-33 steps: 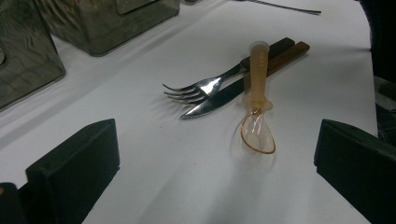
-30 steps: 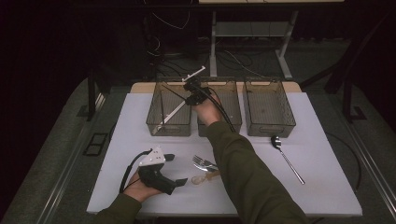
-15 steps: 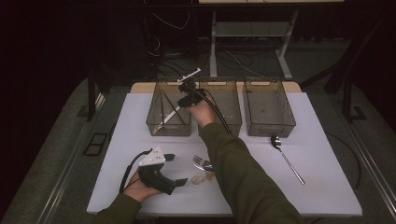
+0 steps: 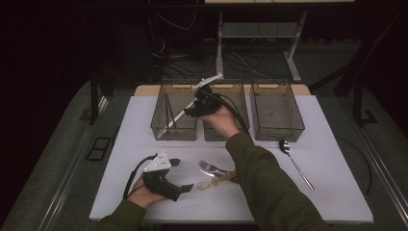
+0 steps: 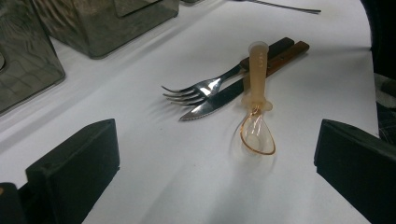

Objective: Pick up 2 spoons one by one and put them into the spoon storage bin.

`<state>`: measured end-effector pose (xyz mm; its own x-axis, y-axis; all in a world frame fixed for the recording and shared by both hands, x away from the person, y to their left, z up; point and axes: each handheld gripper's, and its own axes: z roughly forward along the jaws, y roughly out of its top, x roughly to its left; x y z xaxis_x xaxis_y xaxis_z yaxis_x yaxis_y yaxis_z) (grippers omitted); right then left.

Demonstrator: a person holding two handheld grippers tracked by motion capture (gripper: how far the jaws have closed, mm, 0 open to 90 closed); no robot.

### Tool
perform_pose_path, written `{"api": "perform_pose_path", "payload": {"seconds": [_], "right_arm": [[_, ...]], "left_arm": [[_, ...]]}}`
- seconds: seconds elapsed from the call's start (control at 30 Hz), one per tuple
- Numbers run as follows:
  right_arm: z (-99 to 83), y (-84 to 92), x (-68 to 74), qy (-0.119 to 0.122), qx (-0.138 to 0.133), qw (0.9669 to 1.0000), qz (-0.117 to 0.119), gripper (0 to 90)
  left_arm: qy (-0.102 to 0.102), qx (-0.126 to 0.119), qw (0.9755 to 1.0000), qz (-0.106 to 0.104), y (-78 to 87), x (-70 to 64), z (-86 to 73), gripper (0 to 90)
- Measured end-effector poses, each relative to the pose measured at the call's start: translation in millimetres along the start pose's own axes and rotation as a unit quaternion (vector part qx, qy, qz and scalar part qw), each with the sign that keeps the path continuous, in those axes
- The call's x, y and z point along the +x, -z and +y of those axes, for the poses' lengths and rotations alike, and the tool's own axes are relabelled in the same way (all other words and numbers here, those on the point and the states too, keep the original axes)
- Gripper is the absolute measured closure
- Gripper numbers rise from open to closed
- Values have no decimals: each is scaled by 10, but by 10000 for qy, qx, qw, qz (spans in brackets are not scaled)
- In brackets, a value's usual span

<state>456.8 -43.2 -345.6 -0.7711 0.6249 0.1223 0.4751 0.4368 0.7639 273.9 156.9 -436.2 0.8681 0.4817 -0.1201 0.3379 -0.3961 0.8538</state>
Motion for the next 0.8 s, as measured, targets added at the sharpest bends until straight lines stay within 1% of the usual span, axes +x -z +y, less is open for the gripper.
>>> {"api": "perform_pose_path", "payload": {"seconds": [0.2, 0.27, 0.33, 0.37, 0.4, 0.57, 0.6, 0.63, 0.8], "right_arm": [[-205, 235, -3, 125, -129, 9998, 61, 387], [-271, 304, -16, 163, -136, 9997, 84, 381], [-332, 368, -31, 182, -122, 9997, 78, 376], [-362, 399, -39, 185, -138, 9997, 81, 376], [-391, 428, -49, 197, -151, 9997, 73, 375], [-537, 583, -85, 145, -223, 9995, 169, 372], [-566, 611, -91, 145, -252, 9994, 184, 372], [-596, 642, -100, 157, -266, 9993, 203, 373], [-742, 802, -121, 142, -266, 9993, 239, 372]], "left_arm": [[-42, 46, 10000, 20, 0, 5, -1, 0], [-15, 22, 10000, 29, -4, 6, -1, 0], [-1, 51, 10000, 32, -2, 8, -4, 0], [53, 28, 10000, 34, -5, 1, -6, 0], [54, 30, 10000, 37, -4, 0, -6, 0], [39, 35, 10000, 47, -3, 5, -9, 0], [-4, 72, 10000, 41, 1, 12, -9, 0], [30, 22, 10000, 51, -6, 8, -11, 0], [37, 44, 10000, 53, -8, 4, -12, 0]]}}
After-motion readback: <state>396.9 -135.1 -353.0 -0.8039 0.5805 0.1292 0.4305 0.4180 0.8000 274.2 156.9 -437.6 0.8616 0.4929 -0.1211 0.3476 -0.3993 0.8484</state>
